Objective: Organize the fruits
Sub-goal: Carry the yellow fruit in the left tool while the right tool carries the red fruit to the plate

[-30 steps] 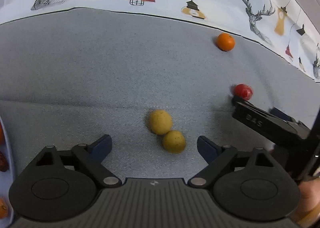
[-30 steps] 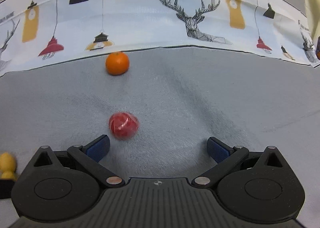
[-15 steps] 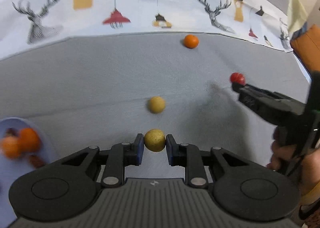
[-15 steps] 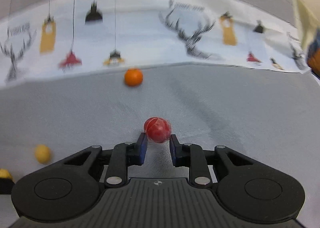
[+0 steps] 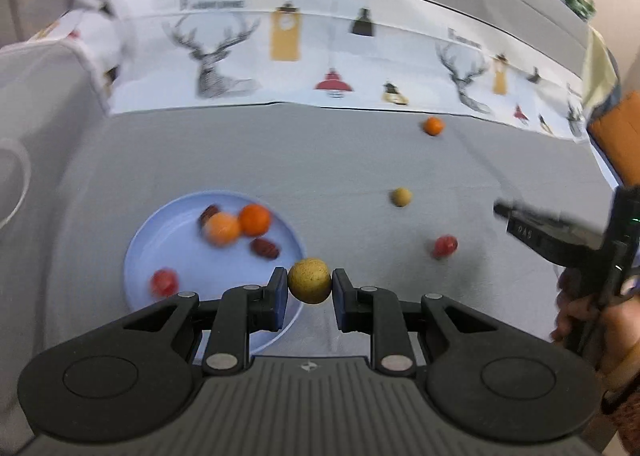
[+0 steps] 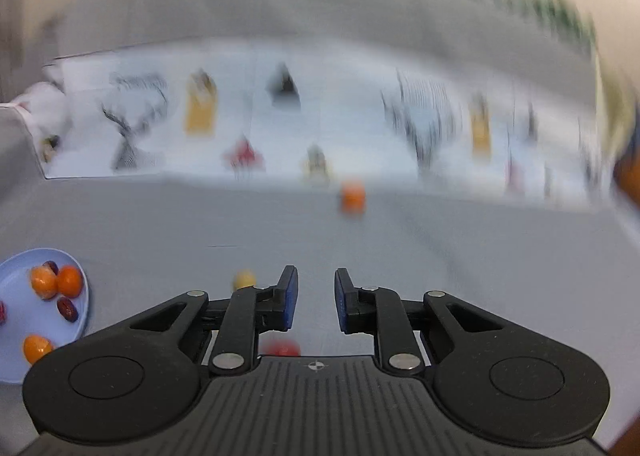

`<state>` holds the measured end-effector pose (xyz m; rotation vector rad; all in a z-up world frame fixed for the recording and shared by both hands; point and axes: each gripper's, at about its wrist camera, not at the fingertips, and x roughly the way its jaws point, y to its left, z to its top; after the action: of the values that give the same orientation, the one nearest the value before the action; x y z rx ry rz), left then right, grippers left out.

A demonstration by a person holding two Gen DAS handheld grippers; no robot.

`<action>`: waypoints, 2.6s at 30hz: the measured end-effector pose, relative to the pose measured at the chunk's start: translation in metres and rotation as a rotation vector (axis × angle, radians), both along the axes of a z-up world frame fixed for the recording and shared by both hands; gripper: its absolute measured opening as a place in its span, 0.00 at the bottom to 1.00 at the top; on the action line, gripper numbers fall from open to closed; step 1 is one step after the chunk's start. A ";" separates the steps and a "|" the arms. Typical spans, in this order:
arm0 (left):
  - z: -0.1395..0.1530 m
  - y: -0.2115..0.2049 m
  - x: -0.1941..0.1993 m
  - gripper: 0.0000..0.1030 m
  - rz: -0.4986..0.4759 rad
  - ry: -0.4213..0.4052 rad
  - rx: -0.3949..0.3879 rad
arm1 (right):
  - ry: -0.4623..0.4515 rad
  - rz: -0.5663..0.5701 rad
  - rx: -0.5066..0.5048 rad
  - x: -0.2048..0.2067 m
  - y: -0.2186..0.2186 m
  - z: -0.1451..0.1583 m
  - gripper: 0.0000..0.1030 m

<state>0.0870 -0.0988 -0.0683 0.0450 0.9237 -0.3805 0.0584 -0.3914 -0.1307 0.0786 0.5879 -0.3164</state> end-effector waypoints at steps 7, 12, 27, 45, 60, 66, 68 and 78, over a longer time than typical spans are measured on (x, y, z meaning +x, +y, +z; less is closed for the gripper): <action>0.000 0.023 -0.010 0.25 0.004 0.015 -0.026 | 0.181 -0.042 0.169 0.013 0.013 -0.042 0.72; -0.003 0.028 -0.002 0.25 0.014 0.035 -0.046 | 0.210 -0.071 0.060 0.034 0.035 -0.075 0.70; 0.017 0.047 -0.003 0.25 0.043 -0.011 -0.032 | 0.066 -0.046 0.061 0.008 0.052 -0.033 0.30; 0.081 0.114 -0.100 0.25 0.053 -0.141 -0.104 | -0.226 0.316 0.061 -0.184 0.211 0.107 0.30; 0.085 0.140 -0.120 0.25 0.095 -0.161 -0.111 | -0.240 0.414 0.005 -0.200 0.246 0.108 0.30; 0.079 0.141 -0.105 0.25 0.087 -0.133 -0.073 | -0.203 0.414 0.009 -0.184 0.247 0.103 0.30; 0.075 0.142 -0.096 0.25 0.090 -0.130 -0.065 | -0.191 0.419 0.009 -0.178 0.249 0.099 0.30; 0.042 0.134 -0.036 0.25 0.093 -0.086 -0.022 | -0.098 0.430 0.006 -0.115 0.257 0.069 0.30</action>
<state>0.0514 0.0356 -0.0267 -0.0024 0.8336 -0.2998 -0.0567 -0.1342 -0.0615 -0.0272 0.4939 0.1061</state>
